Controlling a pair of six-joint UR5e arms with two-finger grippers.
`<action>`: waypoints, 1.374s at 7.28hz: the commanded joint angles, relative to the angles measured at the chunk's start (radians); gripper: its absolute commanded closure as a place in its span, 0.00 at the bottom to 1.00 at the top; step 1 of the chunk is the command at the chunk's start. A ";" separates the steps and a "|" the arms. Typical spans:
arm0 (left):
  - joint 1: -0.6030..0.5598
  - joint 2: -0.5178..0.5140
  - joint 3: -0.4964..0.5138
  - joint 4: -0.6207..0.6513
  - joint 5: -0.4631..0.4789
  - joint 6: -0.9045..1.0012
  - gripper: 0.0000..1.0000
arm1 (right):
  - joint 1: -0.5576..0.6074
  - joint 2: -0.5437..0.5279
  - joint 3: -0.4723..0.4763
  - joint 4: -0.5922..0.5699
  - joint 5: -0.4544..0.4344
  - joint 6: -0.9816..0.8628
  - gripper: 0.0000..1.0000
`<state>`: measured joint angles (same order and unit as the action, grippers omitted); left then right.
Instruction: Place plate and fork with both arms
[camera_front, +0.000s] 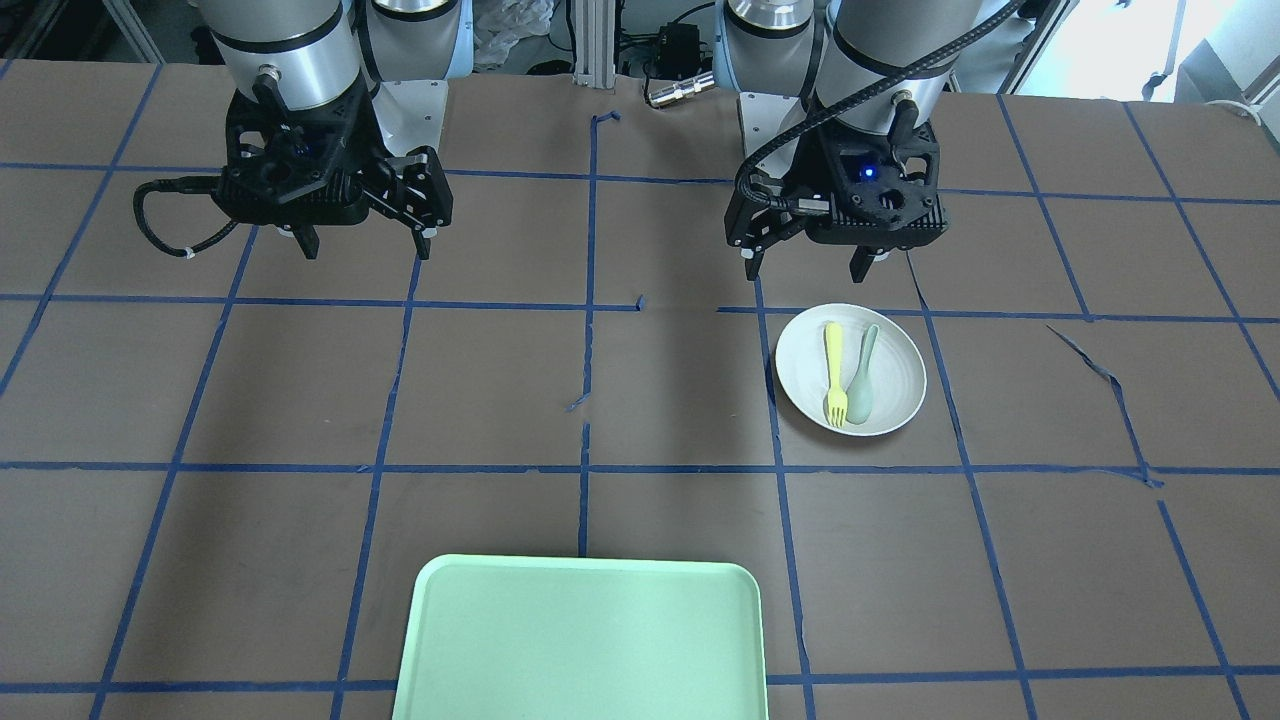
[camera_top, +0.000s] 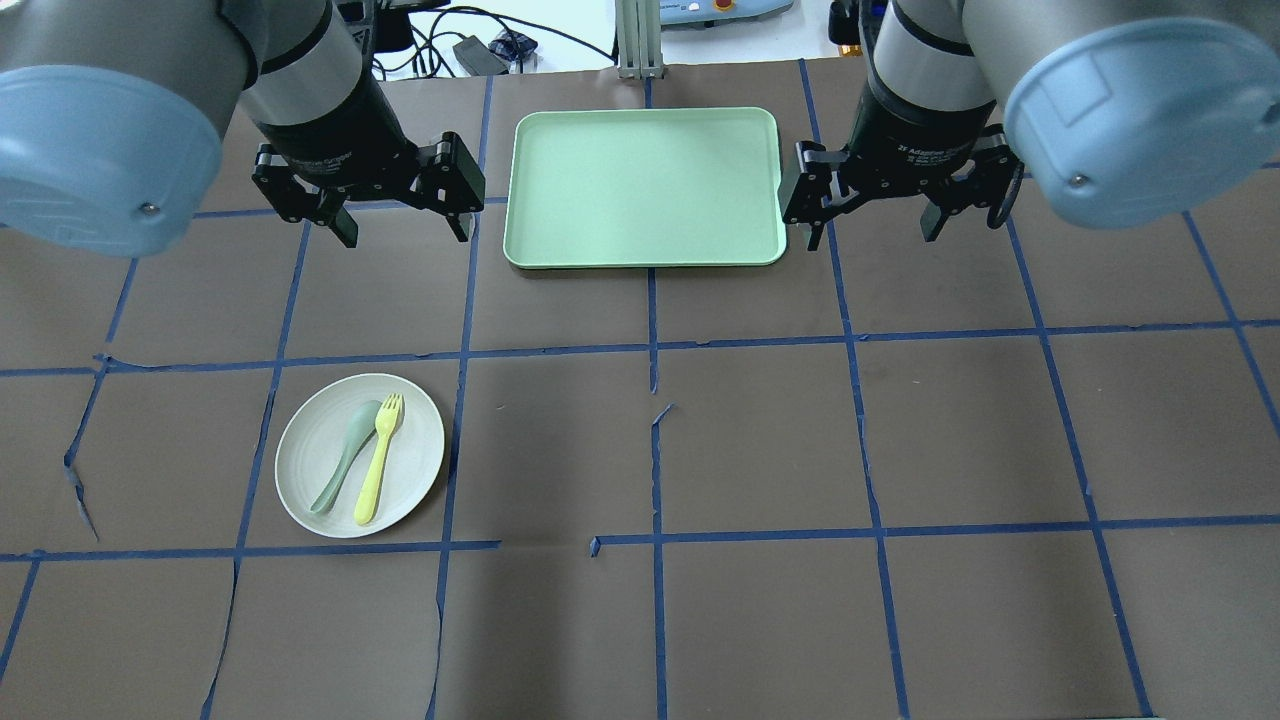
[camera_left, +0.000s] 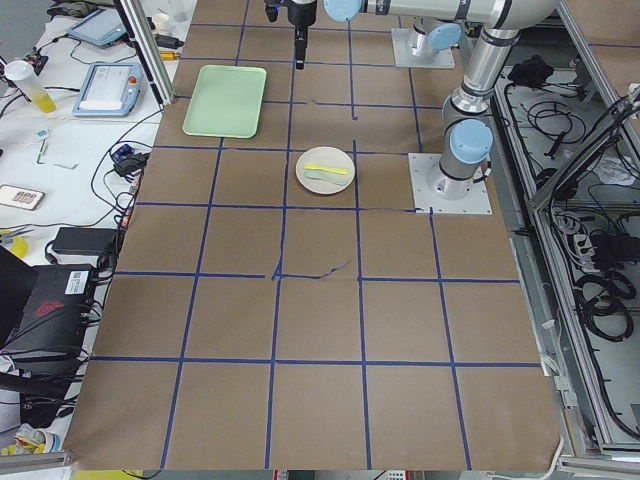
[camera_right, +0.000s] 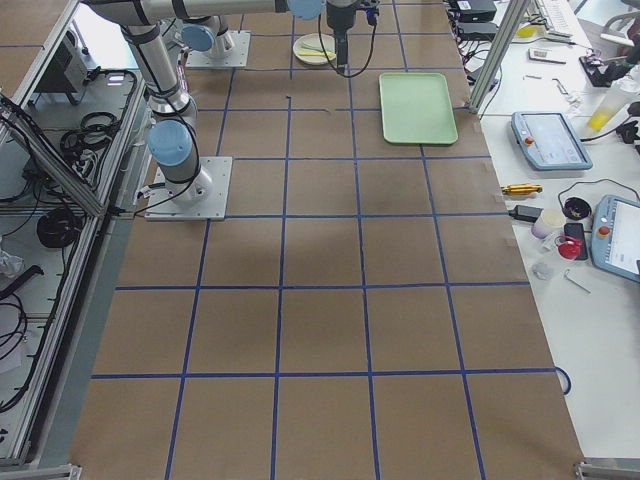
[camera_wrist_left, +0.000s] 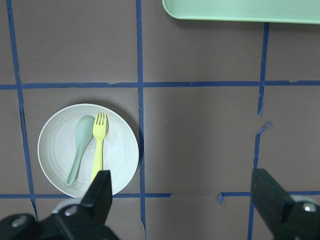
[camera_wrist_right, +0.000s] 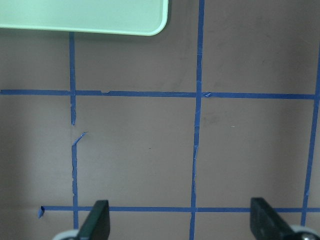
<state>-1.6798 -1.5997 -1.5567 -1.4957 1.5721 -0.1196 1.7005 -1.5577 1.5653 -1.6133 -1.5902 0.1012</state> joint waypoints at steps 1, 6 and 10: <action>0.000 0.000 -0.002 0.000 0.000 0.000 0.00 | 0.001 0.001 0.001 -0.013 0.001 0.000 0.00; 0.000 -0.002 -0.006 -0.002 0.003 0.000 0.00 | 0.002 0.001 0.001 -0.013 0.002 0.000 0.00; 0.005 -0.011 -0.006 0.000 0.002 0.000 0.00 | -0.001 -0.001 -0.007 -0.008 -0.001 0.000 0.00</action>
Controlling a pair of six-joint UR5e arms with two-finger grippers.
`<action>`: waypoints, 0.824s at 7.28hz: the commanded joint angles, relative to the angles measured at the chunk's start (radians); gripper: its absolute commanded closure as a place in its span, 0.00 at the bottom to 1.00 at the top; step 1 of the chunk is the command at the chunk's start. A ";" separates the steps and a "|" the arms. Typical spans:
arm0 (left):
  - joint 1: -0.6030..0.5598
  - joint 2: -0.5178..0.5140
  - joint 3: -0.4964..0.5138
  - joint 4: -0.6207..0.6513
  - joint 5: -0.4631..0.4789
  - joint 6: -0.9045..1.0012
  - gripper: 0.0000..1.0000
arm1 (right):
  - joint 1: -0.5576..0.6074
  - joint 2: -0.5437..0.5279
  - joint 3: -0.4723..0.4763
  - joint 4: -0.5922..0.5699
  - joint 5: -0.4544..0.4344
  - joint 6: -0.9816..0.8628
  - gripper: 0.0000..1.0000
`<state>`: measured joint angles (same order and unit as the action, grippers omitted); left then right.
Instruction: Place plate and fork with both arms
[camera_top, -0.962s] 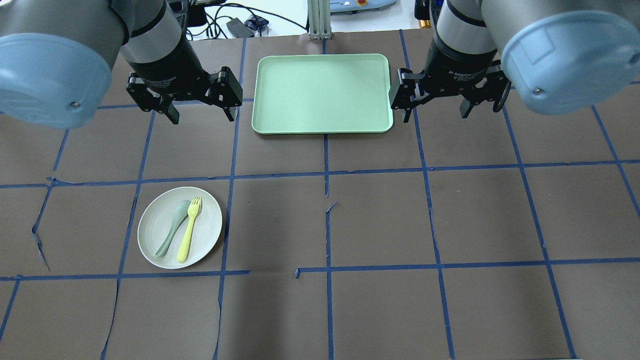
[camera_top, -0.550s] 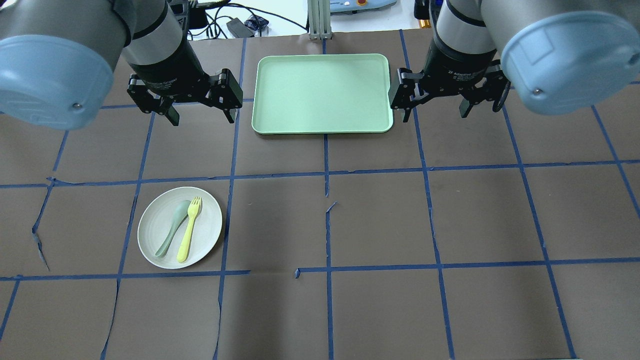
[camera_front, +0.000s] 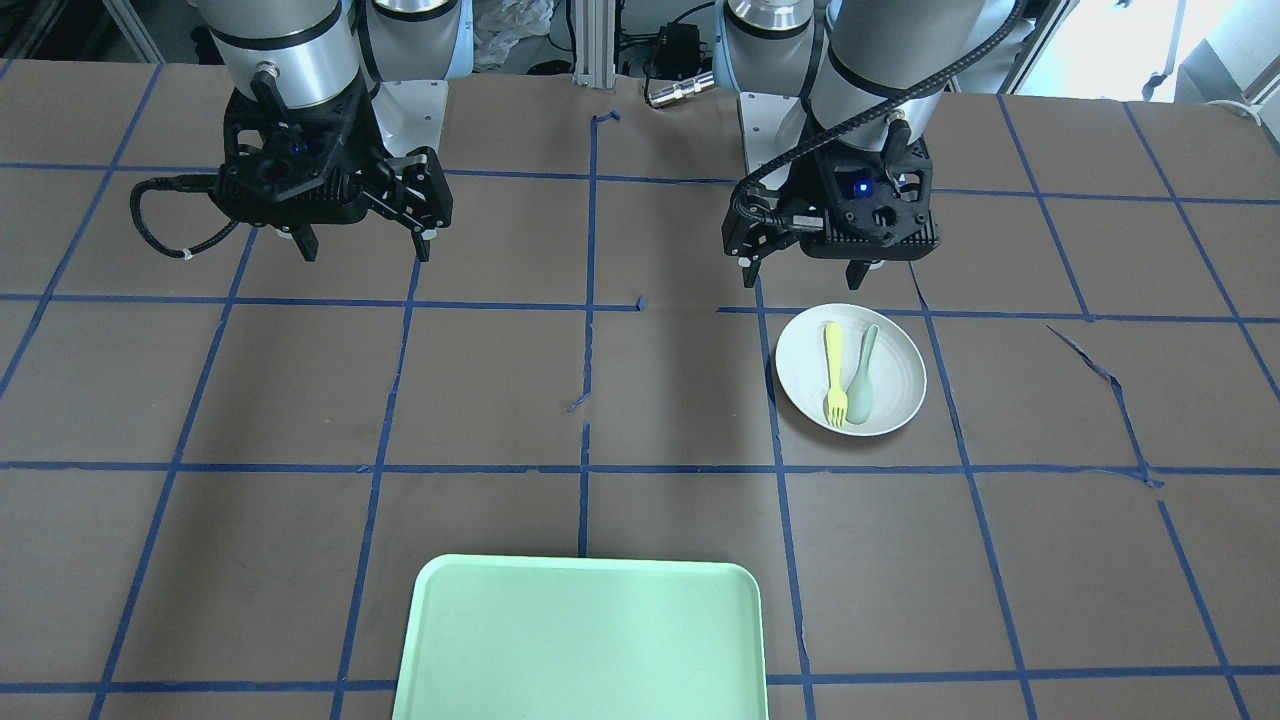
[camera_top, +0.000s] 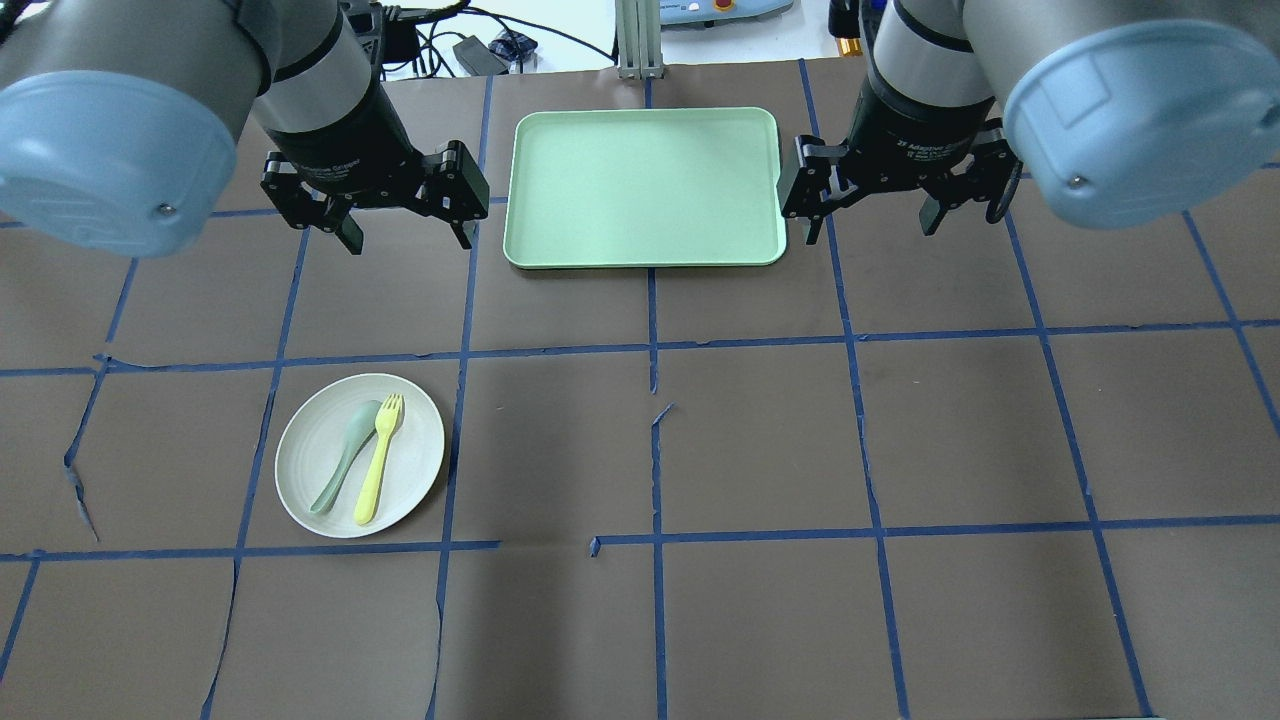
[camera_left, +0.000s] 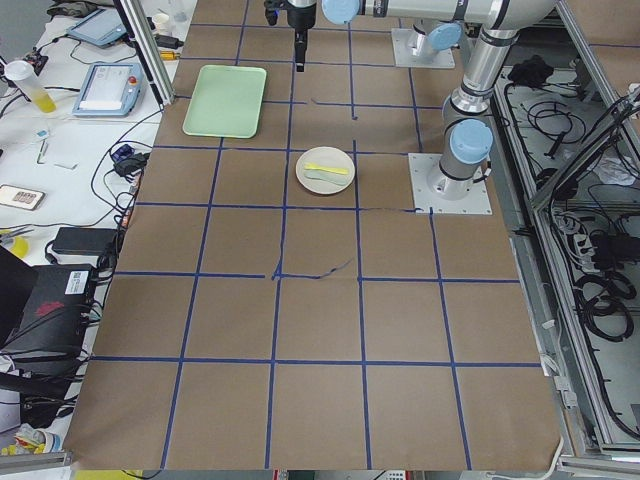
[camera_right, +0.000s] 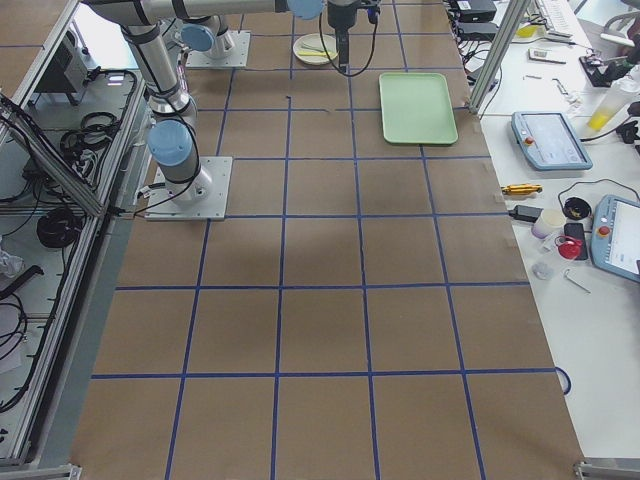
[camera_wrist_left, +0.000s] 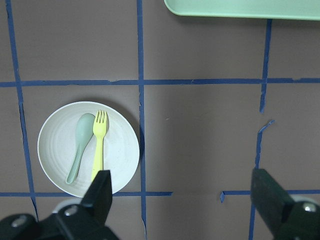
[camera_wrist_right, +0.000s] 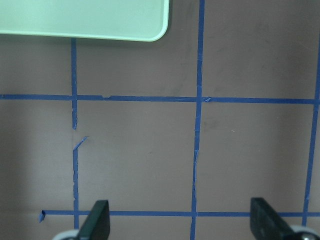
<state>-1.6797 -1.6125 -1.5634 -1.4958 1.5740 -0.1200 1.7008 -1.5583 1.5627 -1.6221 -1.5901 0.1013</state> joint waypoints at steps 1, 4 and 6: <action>0.015 -0.003 -0.001 0.000 0.006 0.000 0.00 | 0.000 0.000 -0.003 0.001 -0.001 0.000 0.00; 0.313 0.006 -0.114 -0.001 -0.005 0.310 0.00 | 0.000 0.000 0.003 -0.002 -0.001 0.000 0.00; 0.427 -0.003 -0.266 0.134 -0.011 0.431 0.00 | 0.000 0.001 0.003 -0.002 -0.001 0.000 0.00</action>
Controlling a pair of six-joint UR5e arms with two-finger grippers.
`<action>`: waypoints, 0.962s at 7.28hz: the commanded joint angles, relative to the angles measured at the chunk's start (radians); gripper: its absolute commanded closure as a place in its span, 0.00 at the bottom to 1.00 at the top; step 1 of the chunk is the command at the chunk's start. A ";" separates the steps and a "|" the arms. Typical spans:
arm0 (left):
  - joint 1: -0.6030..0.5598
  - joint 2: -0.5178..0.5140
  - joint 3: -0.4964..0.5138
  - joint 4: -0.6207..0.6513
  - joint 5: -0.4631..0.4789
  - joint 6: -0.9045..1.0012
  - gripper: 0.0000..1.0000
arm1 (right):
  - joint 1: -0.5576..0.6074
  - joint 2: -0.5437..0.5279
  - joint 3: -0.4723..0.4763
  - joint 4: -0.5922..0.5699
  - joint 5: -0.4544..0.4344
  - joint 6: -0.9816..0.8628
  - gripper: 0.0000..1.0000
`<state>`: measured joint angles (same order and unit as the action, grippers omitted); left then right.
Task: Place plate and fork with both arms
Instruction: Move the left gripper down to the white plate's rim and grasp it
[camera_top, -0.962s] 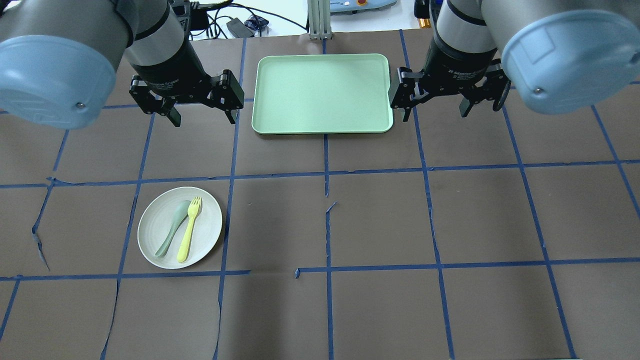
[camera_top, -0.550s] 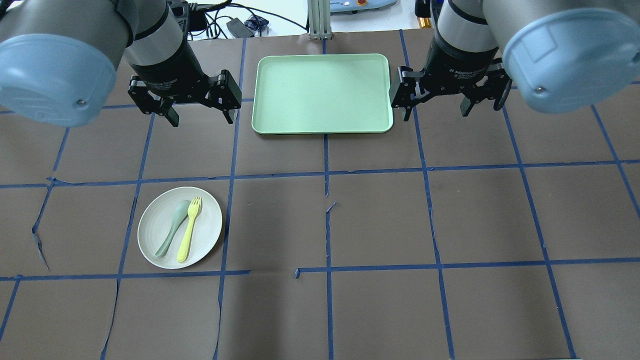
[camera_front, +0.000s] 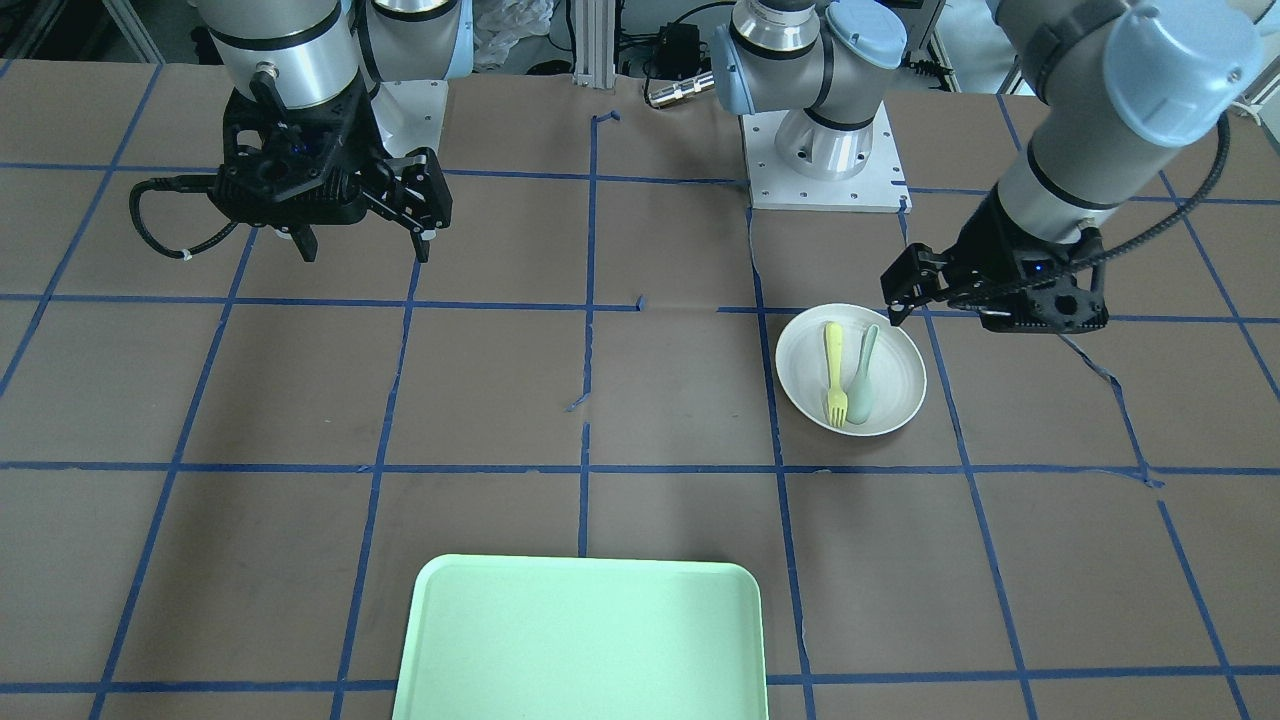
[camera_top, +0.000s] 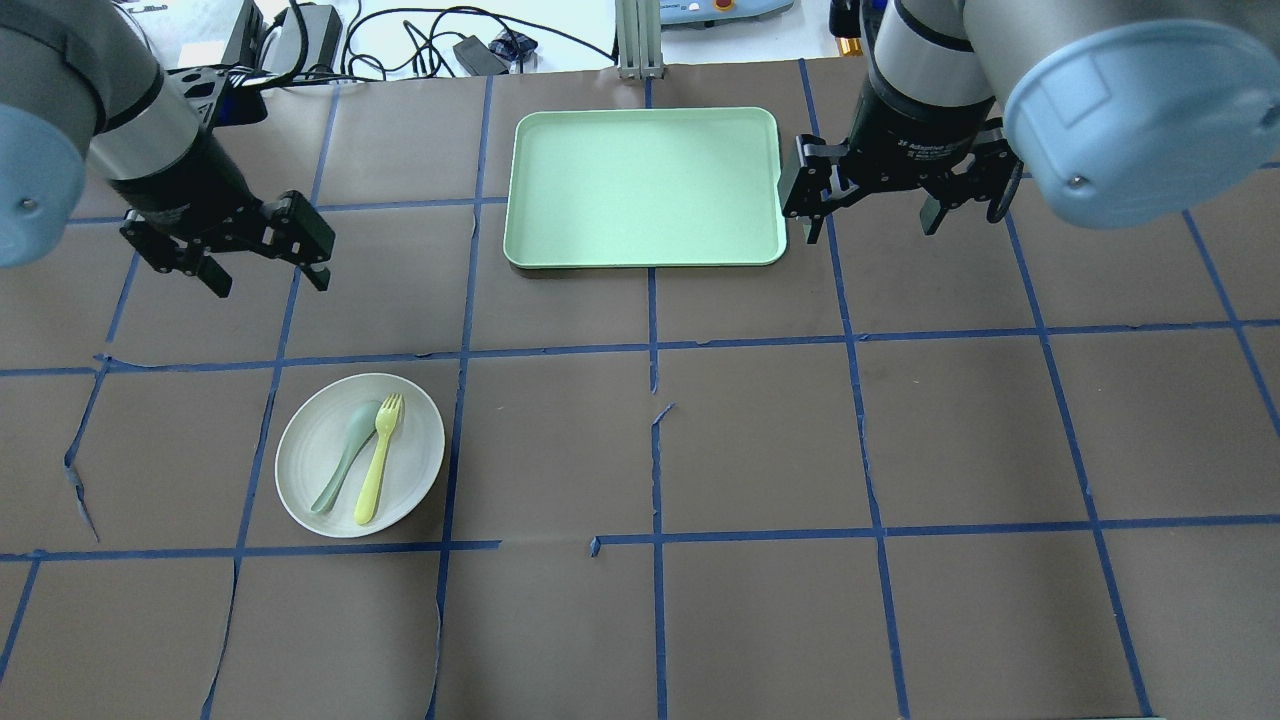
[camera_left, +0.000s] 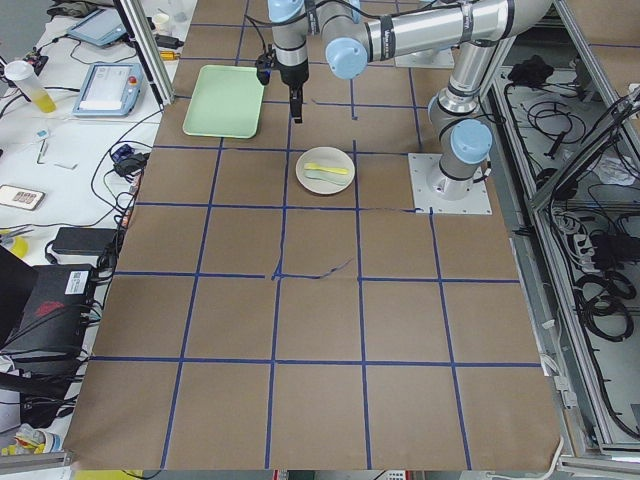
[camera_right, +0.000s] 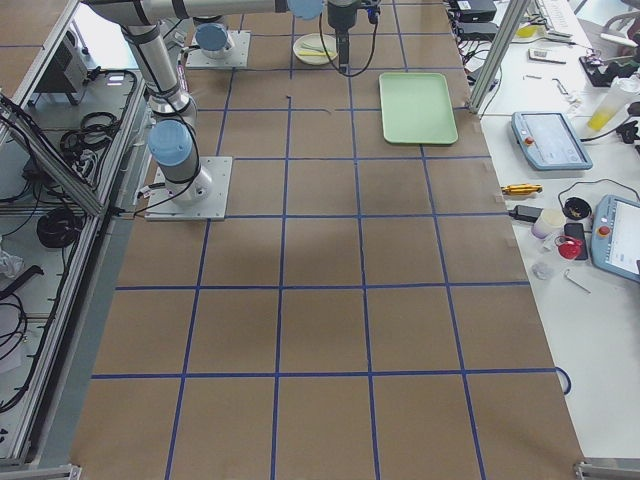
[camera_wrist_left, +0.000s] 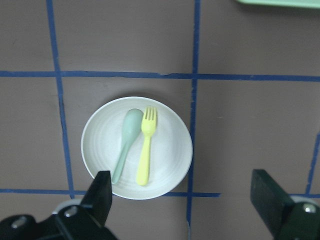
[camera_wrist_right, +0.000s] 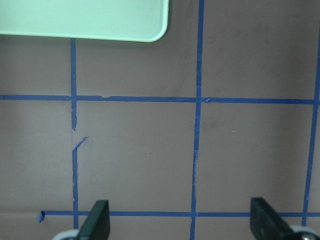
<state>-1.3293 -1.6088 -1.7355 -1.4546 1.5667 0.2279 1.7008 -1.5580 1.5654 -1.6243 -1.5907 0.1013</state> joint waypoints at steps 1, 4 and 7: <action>0.149 -0.017 -0.207 0.275 -0.007 0.114 0.00 | 0.000 0.001 0.001 -0.002 0.000 0.000 0.00; 0.206 -0.087 -0.424 0.510 -0.028 0.279 0.12 | -0.003 0.001 0.001 -0.002 0.000 0.000 0.00; 0.213 -0.146 -0.432 0.514 -0.014 0.323 0.30 | -0.003 0.001 -0.002 -0.002 0.000 0.000 0.00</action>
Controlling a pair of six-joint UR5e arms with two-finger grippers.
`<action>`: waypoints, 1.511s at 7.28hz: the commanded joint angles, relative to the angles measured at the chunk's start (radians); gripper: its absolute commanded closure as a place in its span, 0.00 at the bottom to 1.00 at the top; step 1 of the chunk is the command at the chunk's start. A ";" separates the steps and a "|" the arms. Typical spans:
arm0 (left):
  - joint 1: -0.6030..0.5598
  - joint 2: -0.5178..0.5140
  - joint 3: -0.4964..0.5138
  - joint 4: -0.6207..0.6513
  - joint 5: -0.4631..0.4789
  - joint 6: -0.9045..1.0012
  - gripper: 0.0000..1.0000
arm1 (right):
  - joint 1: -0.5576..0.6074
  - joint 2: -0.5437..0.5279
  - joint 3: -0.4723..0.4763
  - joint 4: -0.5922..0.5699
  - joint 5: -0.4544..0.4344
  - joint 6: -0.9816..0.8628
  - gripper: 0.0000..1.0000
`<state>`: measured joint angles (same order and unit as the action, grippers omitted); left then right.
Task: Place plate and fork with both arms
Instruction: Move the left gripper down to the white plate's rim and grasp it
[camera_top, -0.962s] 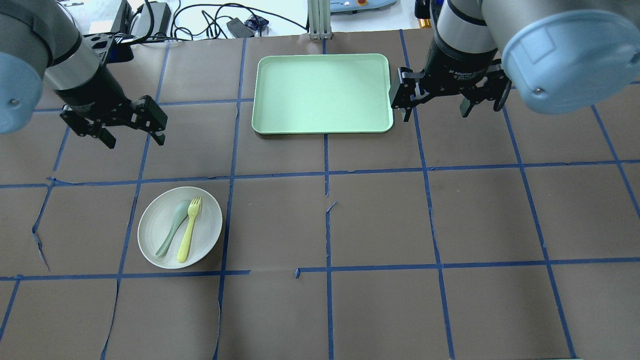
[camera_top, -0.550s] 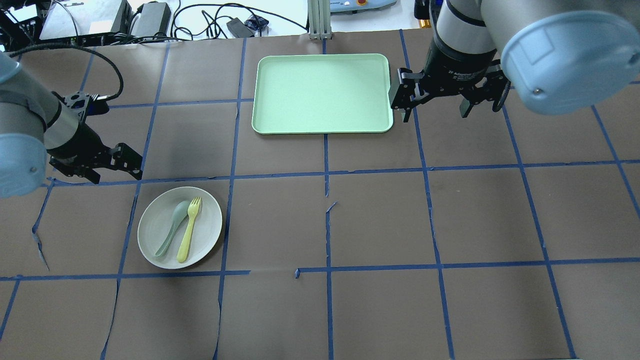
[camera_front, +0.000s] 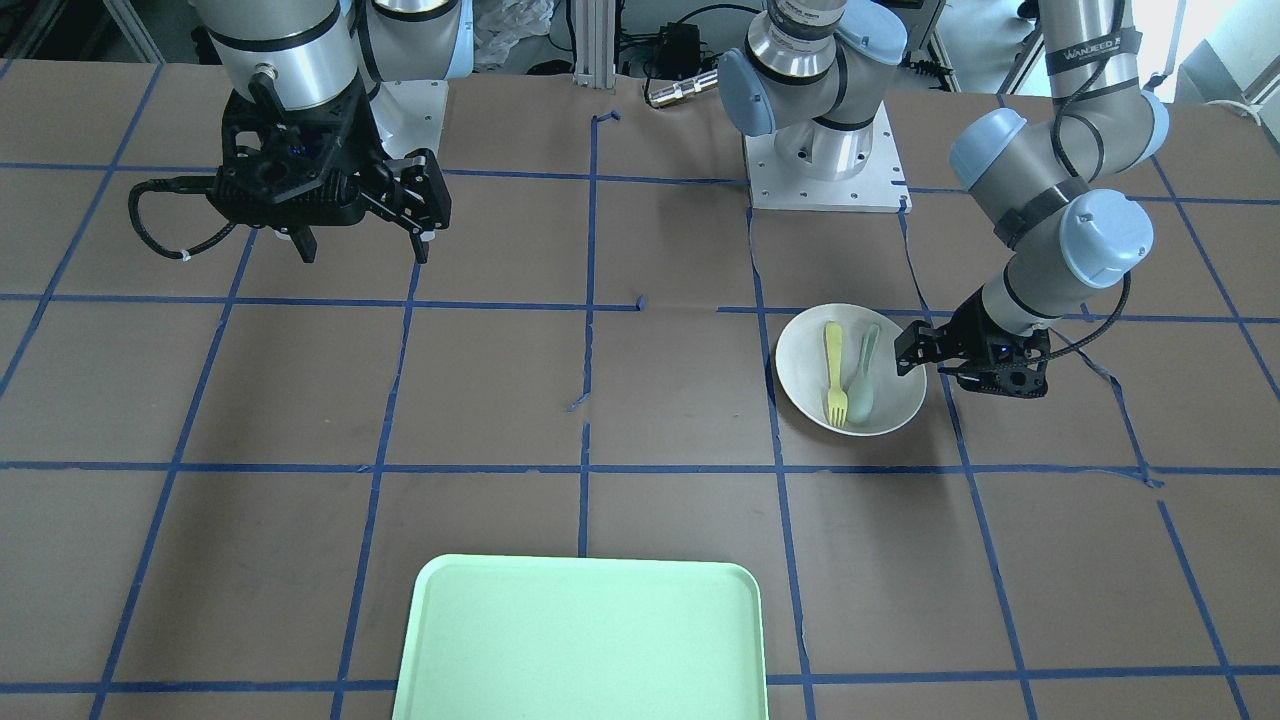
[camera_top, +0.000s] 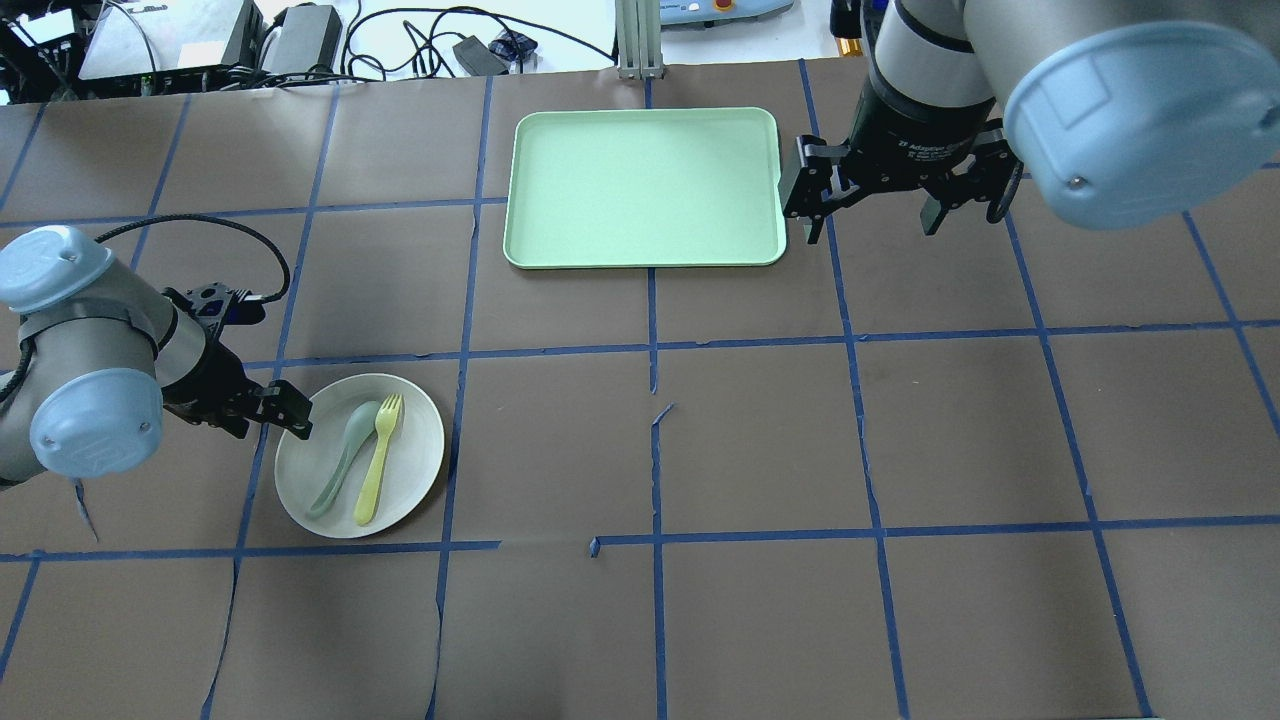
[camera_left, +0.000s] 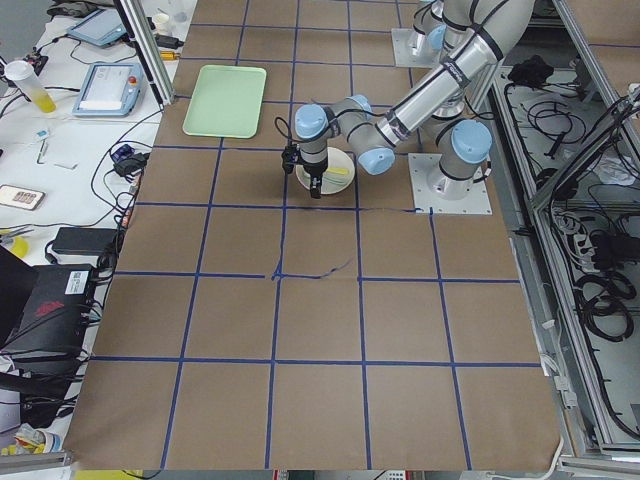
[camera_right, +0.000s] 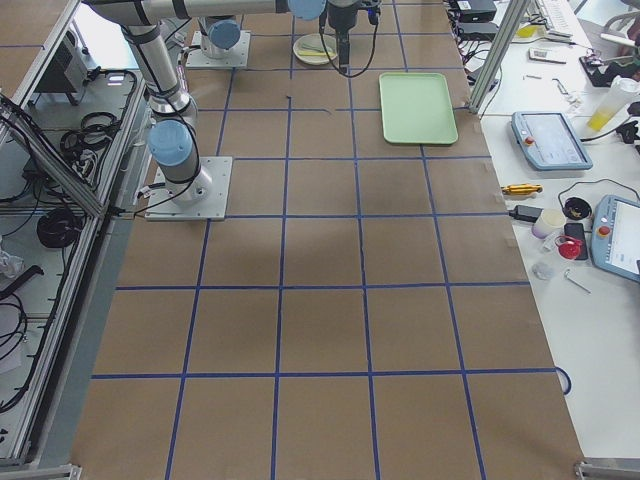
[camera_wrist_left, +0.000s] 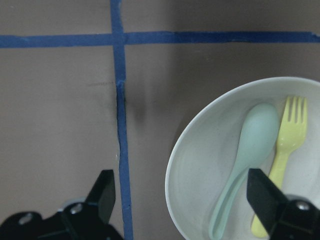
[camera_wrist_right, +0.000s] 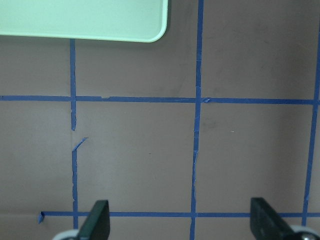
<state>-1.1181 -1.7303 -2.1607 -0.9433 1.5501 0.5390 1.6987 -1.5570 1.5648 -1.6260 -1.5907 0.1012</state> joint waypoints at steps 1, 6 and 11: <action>0.001 -0.029 -0.010 0.003 0.011 0.013 0.42 | -0.002 0.000 -0.002 0.000 0.000 0.000 0.00; 0.003 -0.037 0.007 0.004 0.030 0.001 1.00 | -0.007 0.002 -0.009 0.002 -0.002 0.000 0.00; -0.025 -0.071 0.296 -0.202 -0.209 -0.181 1.00 | -0.007 0.002 -0.008 0.000 -0.002 0.000 0.00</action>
<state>-1.1274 -1.7825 -1.9393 -1.0981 1.4165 0.4230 1.6920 -1.5555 1.5563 -1.6258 -1.5923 0.1012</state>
